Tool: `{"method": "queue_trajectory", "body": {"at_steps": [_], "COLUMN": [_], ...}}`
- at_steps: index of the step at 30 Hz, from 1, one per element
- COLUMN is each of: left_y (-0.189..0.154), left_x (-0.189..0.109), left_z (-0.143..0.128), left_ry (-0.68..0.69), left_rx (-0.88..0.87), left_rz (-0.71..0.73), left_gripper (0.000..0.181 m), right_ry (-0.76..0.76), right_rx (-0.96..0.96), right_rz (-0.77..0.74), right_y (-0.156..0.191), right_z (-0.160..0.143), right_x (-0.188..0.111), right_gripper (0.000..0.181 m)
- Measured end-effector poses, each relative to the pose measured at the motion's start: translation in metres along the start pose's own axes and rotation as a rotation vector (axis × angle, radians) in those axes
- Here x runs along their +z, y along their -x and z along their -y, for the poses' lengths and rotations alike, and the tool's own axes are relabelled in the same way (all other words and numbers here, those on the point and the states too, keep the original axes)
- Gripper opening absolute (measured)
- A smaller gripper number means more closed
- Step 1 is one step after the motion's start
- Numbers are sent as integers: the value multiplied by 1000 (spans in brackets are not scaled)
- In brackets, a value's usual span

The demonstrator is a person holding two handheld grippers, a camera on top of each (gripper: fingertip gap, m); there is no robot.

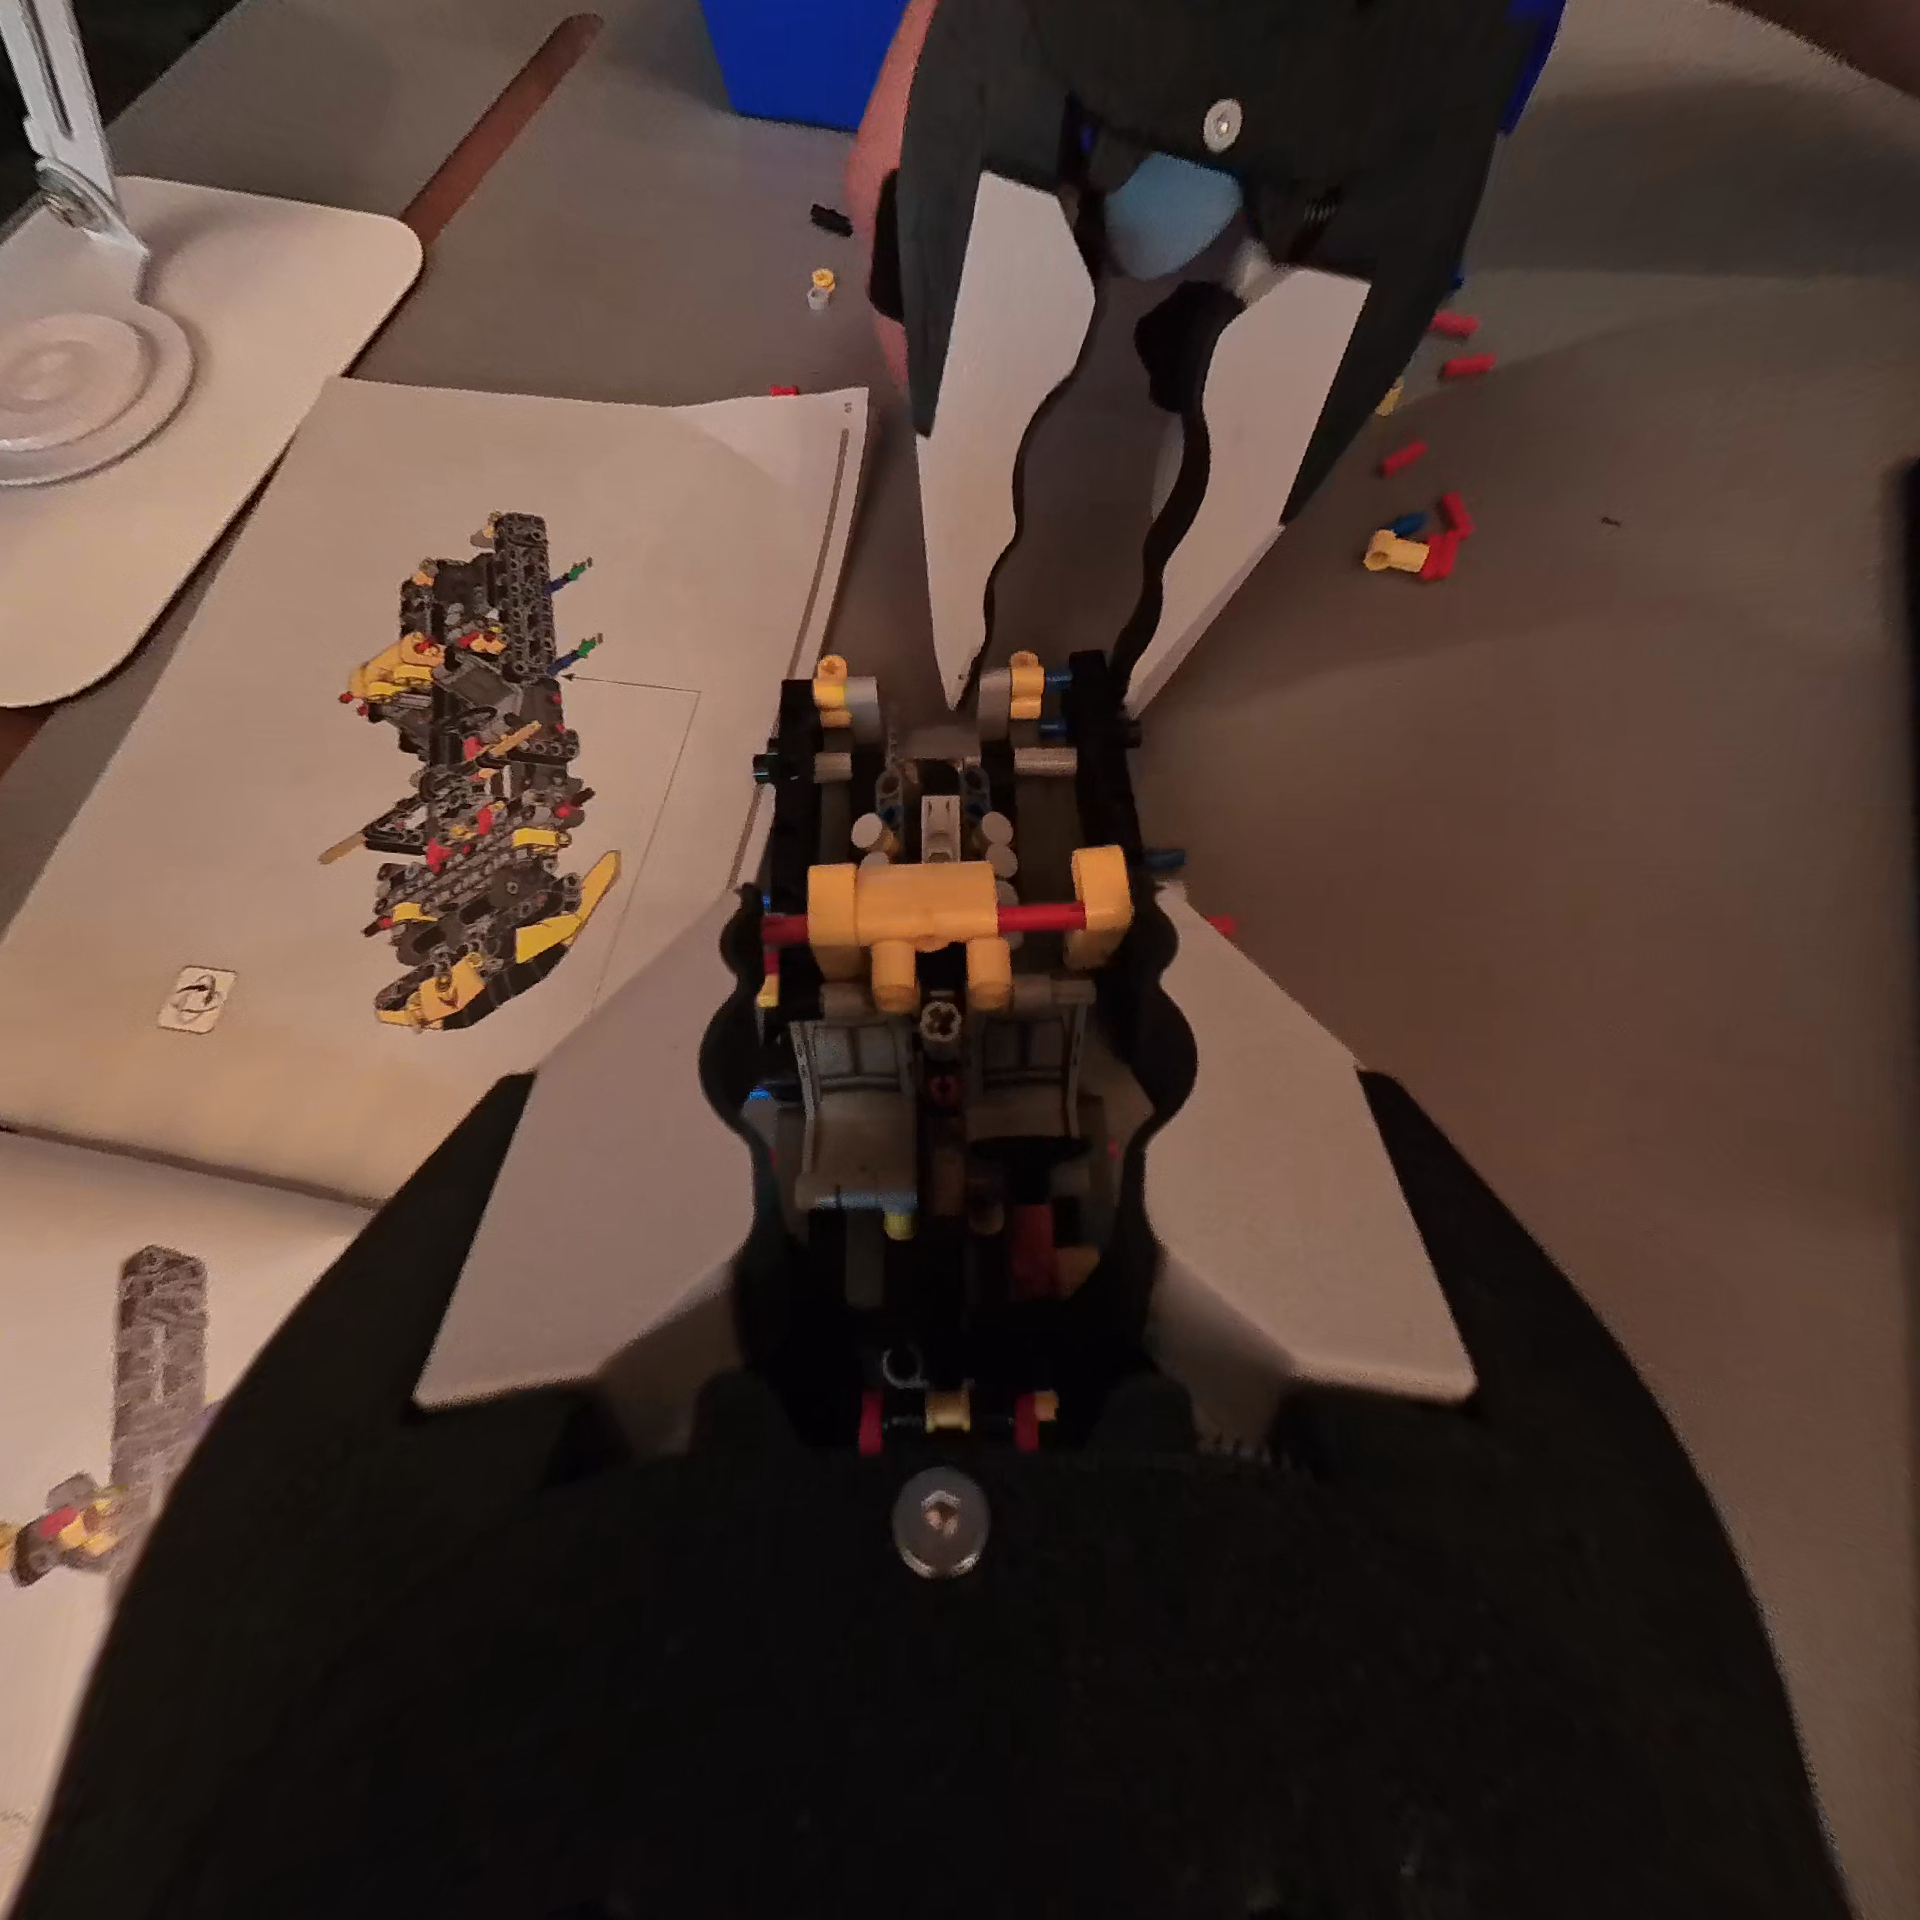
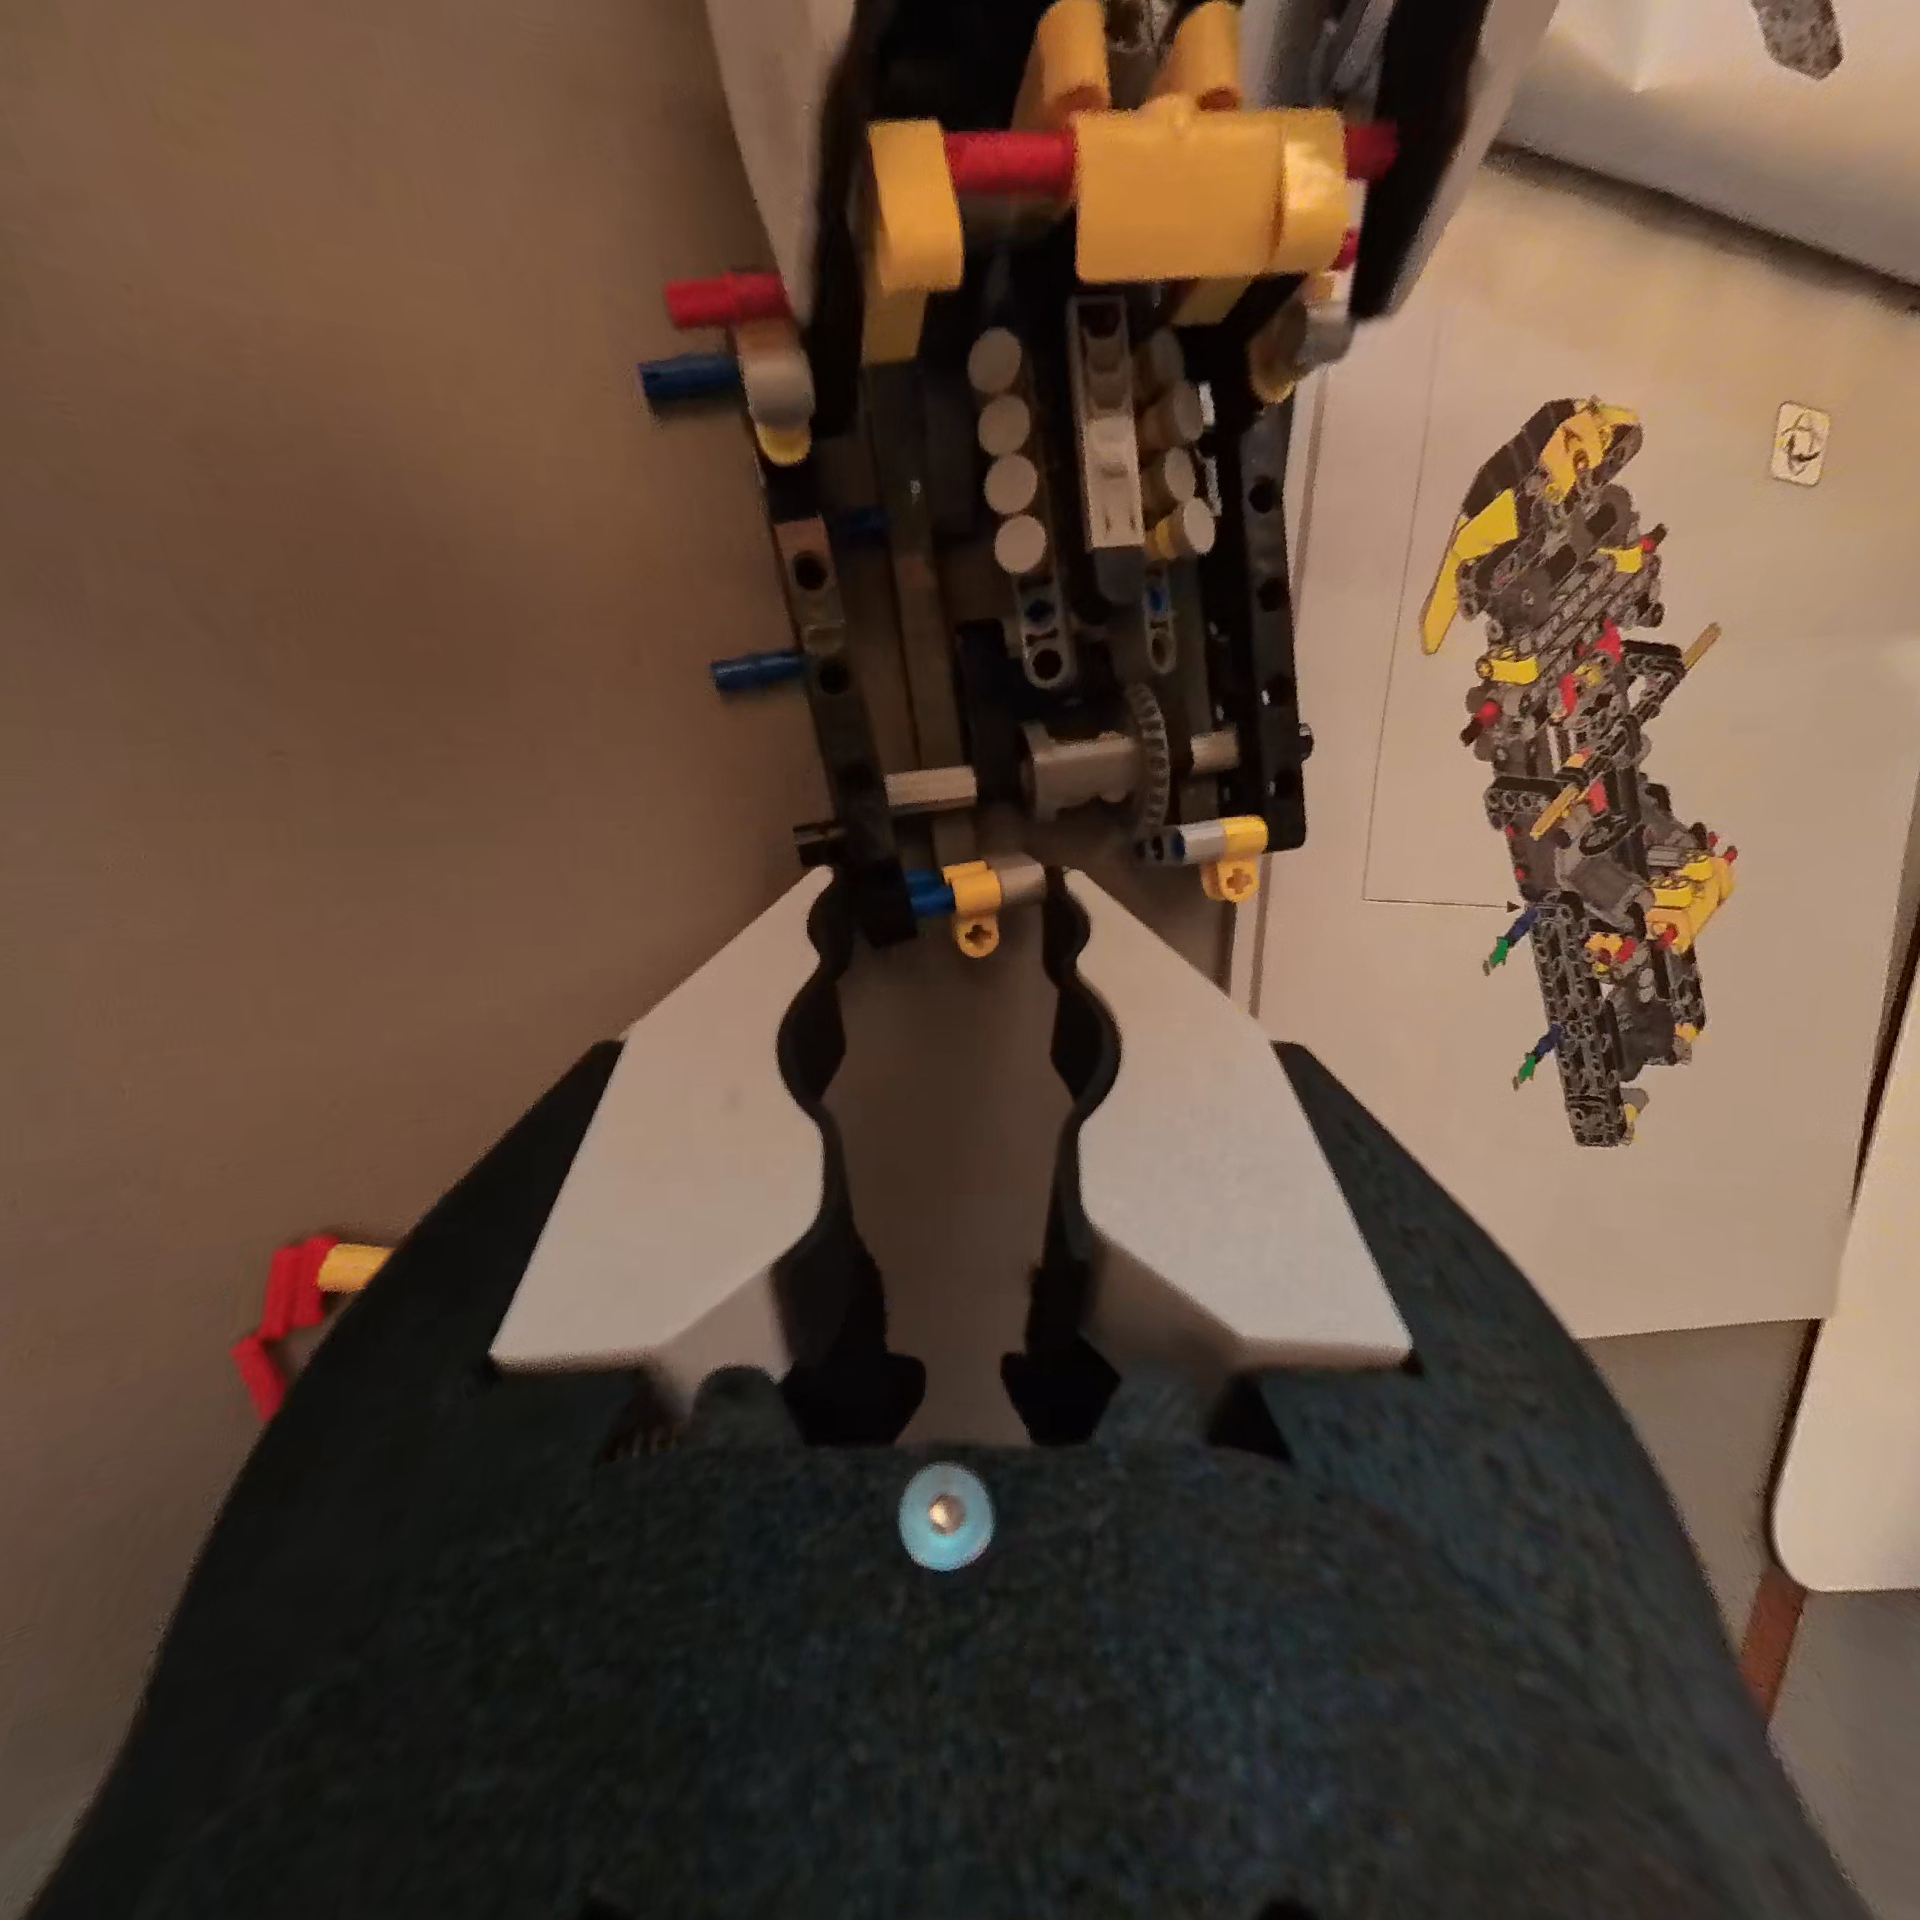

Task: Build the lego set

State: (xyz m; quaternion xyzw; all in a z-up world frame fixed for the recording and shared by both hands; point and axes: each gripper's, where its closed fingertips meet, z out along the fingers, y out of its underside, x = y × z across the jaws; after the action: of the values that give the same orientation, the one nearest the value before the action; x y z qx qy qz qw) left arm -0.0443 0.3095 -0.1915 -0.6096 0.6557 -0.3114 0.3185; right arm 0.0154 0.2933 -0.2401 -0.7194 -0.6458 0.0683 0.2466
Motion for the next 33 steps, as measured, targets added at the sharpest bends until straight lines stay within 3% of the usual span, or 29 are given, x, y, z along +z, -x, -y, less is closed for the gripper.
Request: {"method": "queue_trajectory", "body": {"at_steps": [4, 6, 8, 16, 33], "left_y": [-1, 2, -1, -10, -7], "left_x": [-27, -32, -28, -2, 0], "left_z": [1, -21, -36, -37, -31], "left_ry": [-25, 84, 145, 192, 161], "left_rx": [20, 86, 118, 49, -41], "left_rz": [-4, 27, 34, -8, 22], "left_gripper": [71, 72, 72, 88, 79], "right_ry": [-18, -16, -5, 1, 27], "right_rx": [33, 41, 54, 157, 257], "right_rz": [-18, -25, -25, -23, -5], "right_y": [0, 0, 0, 0, 2], "right_z": [-1, -1, -1, 0, -3], "right_x": [-1, -1, -1, 1, 1], "right_gripper": [36, 36, 36, 37, 37]}}
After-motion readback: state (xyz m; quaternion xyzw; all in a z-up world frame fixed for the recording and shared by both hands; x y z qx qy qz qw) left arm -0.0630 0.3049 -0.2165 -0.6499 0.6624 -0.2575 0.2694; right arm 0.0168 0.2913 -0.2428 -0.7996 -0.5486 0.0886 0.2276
